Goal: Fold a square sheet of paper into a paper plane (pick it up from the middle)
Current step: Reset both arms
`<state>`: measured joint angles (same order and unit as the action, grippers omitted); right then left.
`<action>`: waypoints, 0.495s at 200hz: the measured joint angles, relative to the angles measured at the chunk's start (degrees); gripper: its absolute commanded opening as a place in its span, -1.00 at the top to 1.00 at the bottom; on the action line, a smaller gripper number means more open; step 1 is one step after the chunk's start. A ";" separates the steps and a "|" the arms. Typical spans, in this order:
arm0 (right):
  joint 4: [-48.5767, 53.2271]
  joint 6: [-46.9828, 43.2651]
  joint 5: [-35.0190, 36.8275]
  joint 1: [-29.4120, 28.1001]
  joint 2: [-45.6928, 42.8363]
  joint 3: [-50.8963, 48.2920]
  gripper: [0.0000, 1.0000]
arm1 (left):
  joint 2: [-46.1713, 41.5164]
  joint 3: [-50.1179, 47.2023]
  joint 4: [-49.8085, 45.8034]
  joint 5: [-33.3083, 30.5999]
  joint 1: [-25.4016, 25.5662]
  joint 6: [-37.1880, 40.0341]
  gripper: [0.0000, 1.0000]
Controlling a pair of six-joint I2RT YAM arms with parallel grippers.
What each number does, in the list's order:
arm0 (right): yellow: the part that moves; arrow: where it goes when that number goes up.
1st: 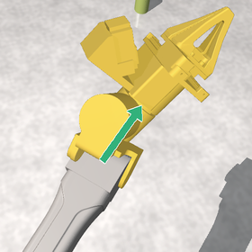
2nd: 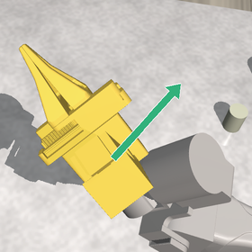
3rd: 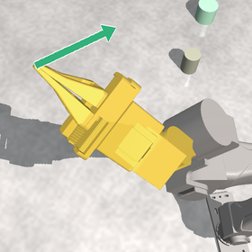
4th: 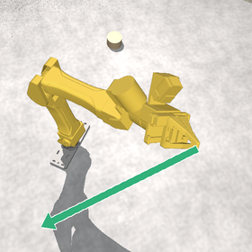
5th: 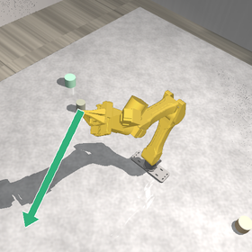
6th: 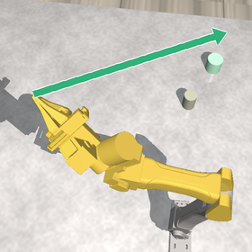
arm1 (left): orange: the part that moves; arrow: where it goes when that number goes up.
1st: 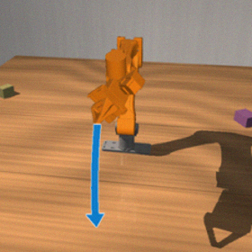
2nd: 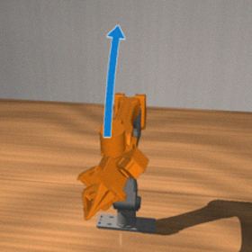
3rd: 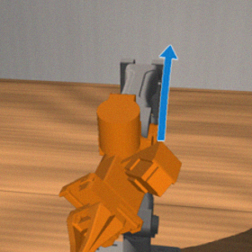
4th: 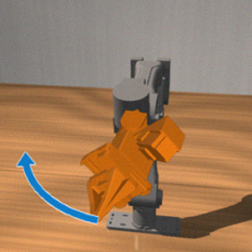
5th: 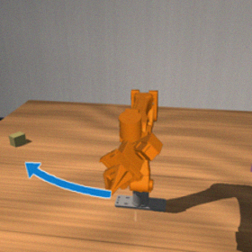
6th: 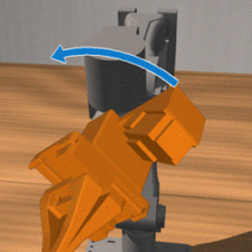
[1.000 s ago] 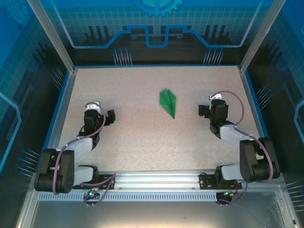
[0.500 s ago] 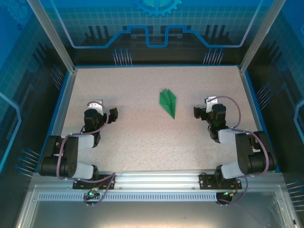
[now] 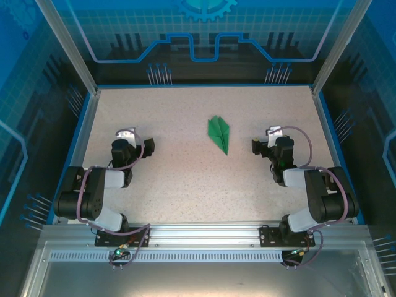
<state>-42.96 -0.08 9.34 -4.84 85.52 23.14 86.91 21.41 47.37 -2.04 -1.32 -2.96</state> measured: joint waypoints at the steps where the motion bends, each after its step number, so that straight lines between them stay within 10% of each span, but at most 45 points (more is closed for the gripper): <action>1: 0.02 0.00 0.00 0.00 0.00 0.00 -0.99 | 0.00 0.07 -0.04 0.04 0.00 0.00 -0.97; 99: 0.00 0.02 -0.44 0.00 0.00 0.00 -0.99 | 0.04 0.96 -1.05 0.63 0.20 1.66 -0.97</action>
